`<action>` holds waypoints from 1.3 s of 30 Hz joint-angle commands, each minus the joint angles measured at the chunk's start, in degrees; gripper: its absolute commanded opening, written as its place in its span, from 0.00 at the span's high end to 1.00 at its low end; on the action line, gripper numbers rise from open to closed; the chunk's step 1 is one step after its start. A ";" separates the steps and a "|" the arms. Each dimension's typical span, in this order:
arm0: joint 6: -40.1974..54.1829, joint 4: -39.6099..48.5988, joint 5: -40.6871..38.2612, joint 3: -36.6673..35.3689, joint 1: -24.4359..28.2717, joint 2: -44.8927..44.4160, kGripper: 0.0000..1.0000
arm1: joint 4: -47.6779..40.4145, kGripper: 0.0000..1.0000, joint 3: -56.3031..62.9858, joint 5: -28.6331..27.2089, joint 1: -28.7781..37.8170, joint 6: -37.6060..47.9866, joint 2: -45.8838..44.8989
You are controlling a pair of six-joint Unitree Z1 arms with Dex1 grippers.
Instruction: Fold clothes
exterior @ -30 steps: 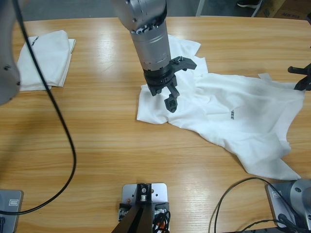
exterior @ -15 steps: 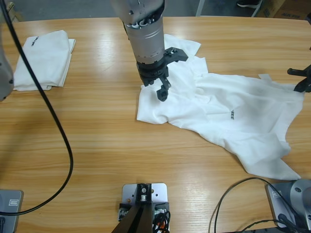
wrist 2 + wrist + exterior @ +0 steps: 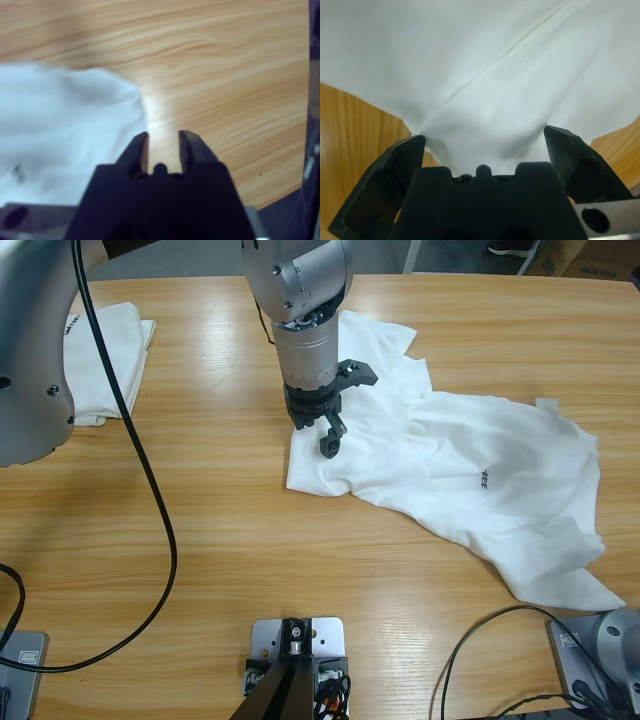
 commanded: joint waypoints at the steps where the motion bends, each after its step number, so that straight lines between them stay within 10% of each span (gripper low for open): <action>1: -4.87 8.24 -0.53 -14.07 0.42 -3.41 0.05 | 1.40 0.31 1.35 20.74 10.20 -5.12 -5.57; 9: -15.79 8.27 -2.66 -2.37 4.23 -17.05 0.05 | -20.35 0.56 8.05 41.99 12.68 -12.93 8.37; 39: -15.93 7.99 -11.52 12.89 4.71 -28.39 0.05 | -48.75 0.63 21.46 50.20 19.94 -5.84 19.92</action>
